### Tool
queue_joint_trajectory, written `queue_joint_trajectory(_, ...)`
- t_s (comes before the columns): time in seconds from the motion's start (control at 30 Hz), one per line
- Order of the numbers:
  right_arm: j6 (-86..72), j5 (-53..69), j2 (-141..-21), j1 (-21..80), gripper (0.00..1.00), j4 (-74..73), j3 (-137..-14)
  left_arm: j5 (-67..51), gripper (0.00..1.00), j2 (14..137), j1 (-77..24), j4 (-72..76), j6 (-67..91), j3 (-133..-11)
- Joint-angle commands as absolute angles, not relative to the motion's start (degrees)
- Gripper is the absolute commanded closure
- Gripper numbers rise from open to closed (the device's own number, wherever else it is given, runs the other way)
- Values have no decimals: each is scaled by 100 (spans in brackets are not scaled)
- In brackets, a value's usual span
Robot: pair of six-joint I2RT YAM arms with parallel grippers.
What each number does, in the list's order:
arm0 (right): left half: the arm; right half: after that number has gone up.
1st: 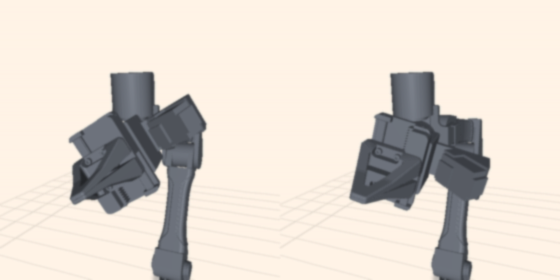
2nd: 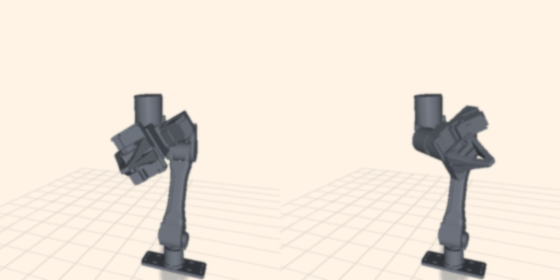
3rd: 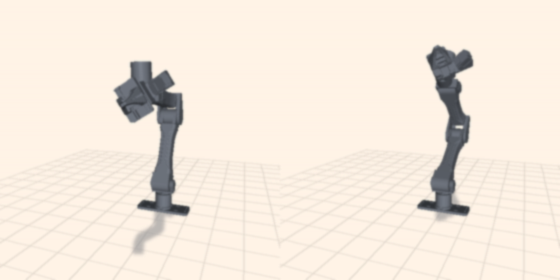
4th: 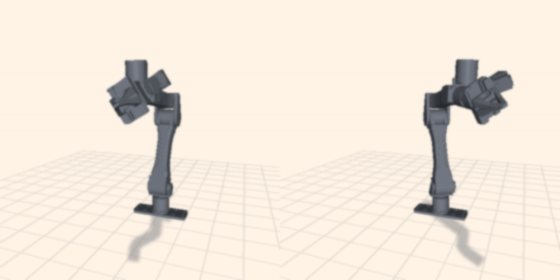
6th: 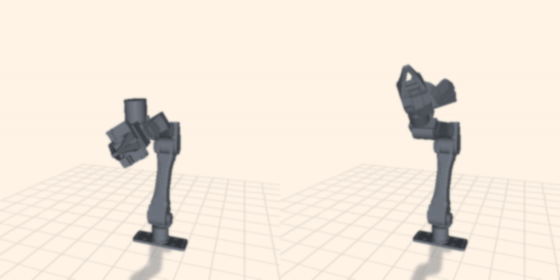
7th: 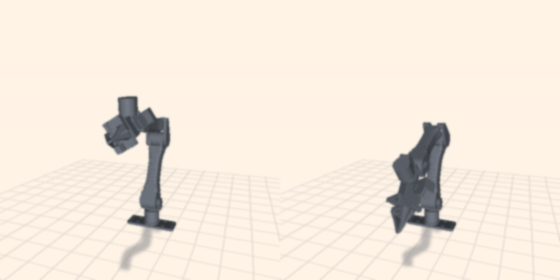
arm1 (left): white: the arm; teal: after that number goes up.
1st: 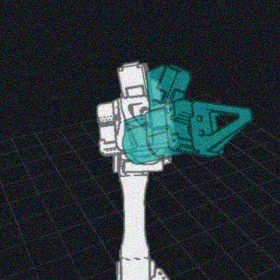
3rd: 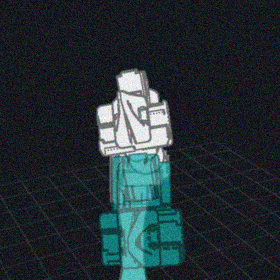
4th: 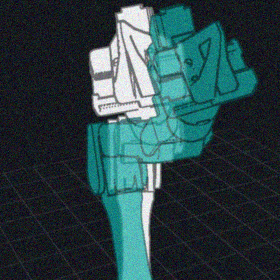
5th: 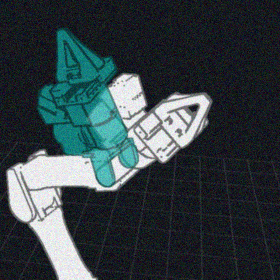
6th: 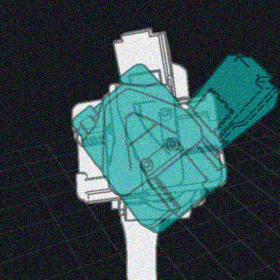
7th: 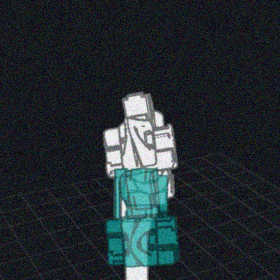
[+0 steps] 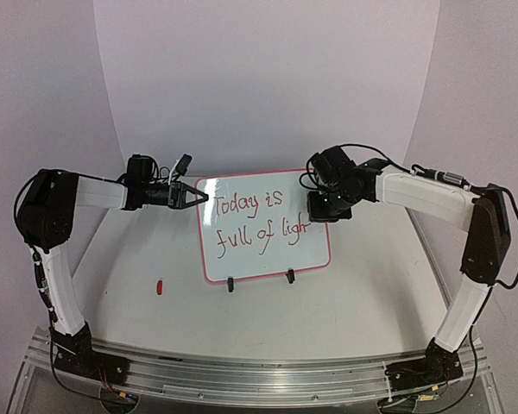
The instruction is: Write a sentence on the whiteboard
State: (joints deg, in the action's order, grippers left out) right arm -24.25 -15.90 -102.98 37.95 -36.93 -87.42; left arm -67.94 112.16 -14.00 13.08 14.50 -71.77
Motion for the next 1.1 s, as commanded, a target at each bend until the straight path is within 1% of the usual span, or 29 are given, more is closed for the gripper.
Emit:
queue_joint_trajectory(0.0,-2471,-1566,-10434,3755,100,-3481,-8920,-5996,100,11356,-1482,1257,729,-7049)
queue_joint_trajectory(0.33,-2652,-1341,-10389,3756,100,-3537,-8665,-5989,100,11365,-1478,1261,729,-7050)
queue_joint_trajectory(1.07,-2782,-1368,-10422,3759,100,-3717,-8494,-5993,100,11331,-1480,1266,738,-7031)
